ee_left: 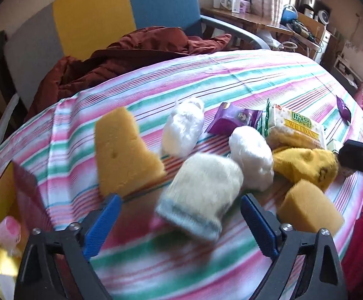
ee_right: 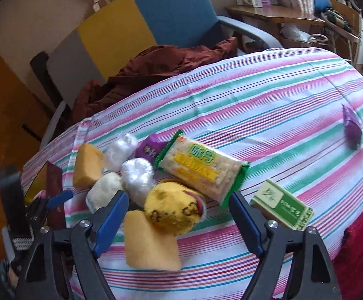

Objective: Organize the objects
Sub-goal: 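Grasp the knitted sock with the left gripper while the right gripper grasps a yellow sponge, then lower the sock into the tray with the left gripper while the right gripper lowers the sponge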

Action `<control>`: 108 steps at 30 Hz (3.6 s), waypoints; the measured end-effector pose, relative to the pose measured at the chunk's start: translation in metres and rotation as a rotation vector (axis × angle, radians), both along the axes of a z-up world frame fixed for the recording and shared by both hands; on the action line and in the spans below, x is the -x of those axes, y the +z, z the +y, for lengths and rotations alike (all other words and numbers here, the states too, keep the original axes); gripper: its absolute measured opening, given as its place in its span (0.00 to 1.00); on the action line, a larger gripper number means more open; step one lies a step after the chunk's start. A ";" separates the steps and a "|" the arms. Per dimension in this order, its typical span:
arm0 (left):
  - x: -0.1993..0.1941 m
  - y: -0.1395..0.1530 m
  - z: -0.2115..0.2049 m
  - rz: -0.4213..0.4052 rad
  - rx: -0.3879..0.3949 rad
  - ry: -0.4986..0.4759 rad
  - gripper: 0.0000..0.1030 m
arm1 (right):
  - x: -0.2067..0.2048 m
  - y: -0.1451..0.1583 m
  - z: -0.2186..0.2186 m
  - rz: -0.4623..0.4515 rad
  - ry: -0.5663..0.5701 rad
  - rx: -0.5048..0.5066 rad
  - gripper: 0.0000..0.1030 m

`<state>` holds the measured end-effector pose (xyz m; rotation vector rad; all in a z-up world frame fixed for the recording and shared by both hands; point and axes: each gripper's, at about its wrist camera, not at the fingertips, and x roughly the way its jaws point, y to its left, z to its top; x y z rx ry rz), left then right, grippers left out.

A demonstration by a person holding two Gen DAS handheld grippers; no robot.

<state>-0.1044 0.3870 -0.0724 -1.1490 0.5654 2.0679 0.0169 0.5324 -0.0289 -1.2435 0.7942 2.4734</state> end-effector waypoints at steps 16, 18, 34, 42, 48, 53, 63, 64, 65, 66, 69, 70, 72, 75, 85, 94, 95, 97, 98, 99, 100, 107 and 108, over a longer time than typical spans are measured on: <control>-0.011 -0.011 -0.016 -0.137 -0.092 0.012 0.49 | 0.011 -0.008 -0.027 -0.034 0.206 0.045 0.66; -0.015 -0.007 -0.026 -0.133 -0.102 0.031 0.49 | 0.014 -0.012 -0.037 -0.051 0.262 0.049 0.65; -0.070 0.033 -0.088 -0.096 -0.198 0.040 0.49 | 0.013 -0.001 -0.078 0.026 0.422 -0.026 0.42; -0.077 0.063 -0.124 -0.067 -0.277 0.080 0.49 | 0.009 -0.004 -0.069 0.028 0.394 -0.014 0.42; -0.063 0.079 -0.174 -0.061 -0.321 0.173 0.49 | 0.012 0.006 -0.088 0.046 0.419 -0.026 0.42; -0.043 0.080 -0.221 -0.055 -0.334 0.276 0.49 | 0.017 0.017 -0.126 0.094 0.459 -0.010 0.42; -0.009 0.084 -0.303 -0.043 -0.382 0.438 0.49 | 0.045 0.043 -0.245 0.145 0.683 -0.054 0.42; -0.007 0.084 -0.309 -0.037 -0.385 0.451 0.49 | 0.048 0.042 -0.255 0.138 0.700 -0.067 0.42; -0.005 0.085 -0.313 -0.033 -0.387 0.460 0.49 | 0.051 0.040 -0.265 0.128 0.714 -0.082 0.42; -0.003 0.085 -0.320 -0.029 -0.391 0.473 0.49 | 0.054 0.037 -0.274 0.113 0.727 -0.095 0.42; 0.004 0.086 -0.340 -0.030 -0.408 0.515 0.49 | 0.063 0.026 -0.296 0.072 0.755 -0.123 0.42; 0.005 0.088 -0.343 -0.031 -0.415 0.523 0.49 | 0.065 0.023 -0.302 0.061 0.759 -0.132 0.42; 0.008 0.090 -0.349 -0.040 -0.438 0.534 0.49 | 0.070 0.016 -0.311 0.040 0.765 -0.153 0.42; 0.009 0.090 -0.347 -0.067 -0.479 0.517 0.50 | 0.074 0.003 -0.323 0.007 0.783 -0.174 0.42; 0.023 0.044 -0.296 -0.166 -0.413 0.446 0.50 | 0.072 -0.031 -0.326 -0.044 0.831 -0.127 0.43; 0.006 0.015 -0.276 -0.173 -0.259 0.386 0.56 | 0.051 -0.019 -0.295 0.006 0.756 -0.062 0.59; 0.006 0.016 -0.277 -0.175 -0.261 0.385 0.57 | 0.049 -0.018 -0.293 0.009 0.743 -0.060 0.59; 0.007 0.018 -0.280 -0.181 -0.271 0.397 0.61 | 0.044 -0.014 -0.289 0.018 0.727 -0.057 0.59; 0.008 0.020 -0.285 -0.184 -0.281 0.407 0.65 | 0.040 -0.013 -0.288 0.022 0.720 -0.060 0.59; 0.008 0.023 -0.291 -0.187 -0.302 0.419 0.67 | 0.037 -0.011 -0.285 0.025 0.712 -0.063 0.59; 0.008 0.028 -0.296 -0.184 -0.319 0.430 0.71 | 0.041 -0.006 -0.284 0.026 0.705 -0.066 0.60; -0.016 0.062 -0.321 -0.031 -0.365 0.507 0.83 | 0.037 0.000 -0.279 0.037 0.645 -0.101 0.73; -0.022 0.067 -0.323 0.006 -0.360 0.518 0.85 | 0.035 0.001 -0.278 0.039 0.639 -0.105 0.75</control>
